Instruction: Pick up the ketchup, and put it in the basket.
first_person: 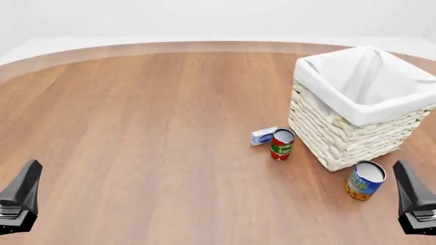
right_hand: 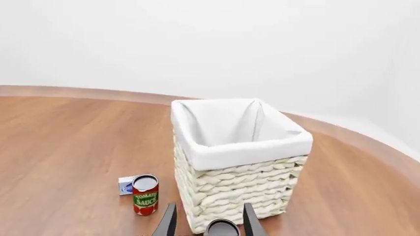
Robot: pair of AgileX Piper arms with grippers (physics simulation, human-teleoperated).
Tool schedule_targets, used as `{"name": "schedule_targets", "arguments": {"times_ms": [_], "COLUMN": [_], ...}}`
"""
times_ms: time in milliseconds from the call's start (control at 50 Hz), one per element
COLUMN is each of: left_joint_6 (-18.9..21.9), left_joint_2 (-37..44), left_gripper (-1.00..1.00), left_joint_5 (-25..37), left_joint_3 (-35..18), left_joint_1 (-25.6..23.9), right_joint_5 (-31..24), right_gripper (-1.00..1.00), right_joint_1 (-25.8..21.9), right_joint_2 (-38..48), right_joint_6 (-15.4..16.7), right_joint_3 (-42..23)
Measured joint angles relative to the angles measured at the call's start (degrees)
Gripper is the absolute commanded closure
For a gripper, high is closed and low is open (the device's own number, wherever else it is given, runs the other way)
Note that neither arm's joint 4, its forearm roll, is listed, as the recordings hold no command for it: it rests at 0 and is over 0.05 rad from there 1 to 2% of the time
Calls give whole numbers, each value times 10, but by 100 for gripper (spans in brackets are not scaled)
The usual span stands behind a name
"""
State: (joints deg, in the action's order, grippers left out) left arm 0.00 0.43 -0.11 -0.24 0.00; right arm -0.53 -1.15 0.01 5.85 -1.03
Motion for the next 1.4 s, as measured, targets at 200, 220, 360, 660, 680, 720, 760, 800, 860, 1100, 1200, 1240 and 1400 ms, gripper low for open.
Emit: {"name": "schedule_targets", "arguments": {"times_ms": [200, 220, 360, 660, 680, 720, 760, 800, 860, 1100, 1200, 1240, 1400], "left_joint_6": [0, 0, 0, 0, 0, 0, 0, 0, 0, 0, 0, 0, 0], "left_joint_2": [0, 0, 0, 0, 0, 0, 0, 0, 0, 0, 0, 0, 0], "left_gripper": [-100, -100, -100, -100, -100, -100, -100, -100, -100, -100, -100, -100, -100], "left_joint_5": [0, 0, 0, 0, 0, 0, 0, 0, 0, 0, 0, 0, 0], "left_joint_3": [0, 0, 0, 0, 0, 0, 0, 0, 0, 0, 0, 0, 0], "left_joint_1": [0, 0, 0, 0, 0, 0, 0, 0, 0, 0, 0, 0, 0], "right_joint_5": [-4, -4, -4, -3, -3, 0, 3, 7, 15, 77, 109, 122, 180], "right_gripper": [-100, -100, -100, -100, -100, -100, -100, -100, -100, -100, -100, -100, -100], "right_joint_1": [-35, -38, -60, -96, -98, -103, -107, -112, -118, -147, -160, -166, -188], "right_joint_2": [0, 0, 1, 6, 7, 10, 13, 18, 26, 86, 118, 132, 195], "right_joint_6": [21, 23, 30, 34, 34, 34, 35, 35, 36, 40, 42, 43, 48], "right_joint_3": [-2, -3, -7, -17, -18, -20, -22, -24, -26, -28, -26, -25, -26]}}
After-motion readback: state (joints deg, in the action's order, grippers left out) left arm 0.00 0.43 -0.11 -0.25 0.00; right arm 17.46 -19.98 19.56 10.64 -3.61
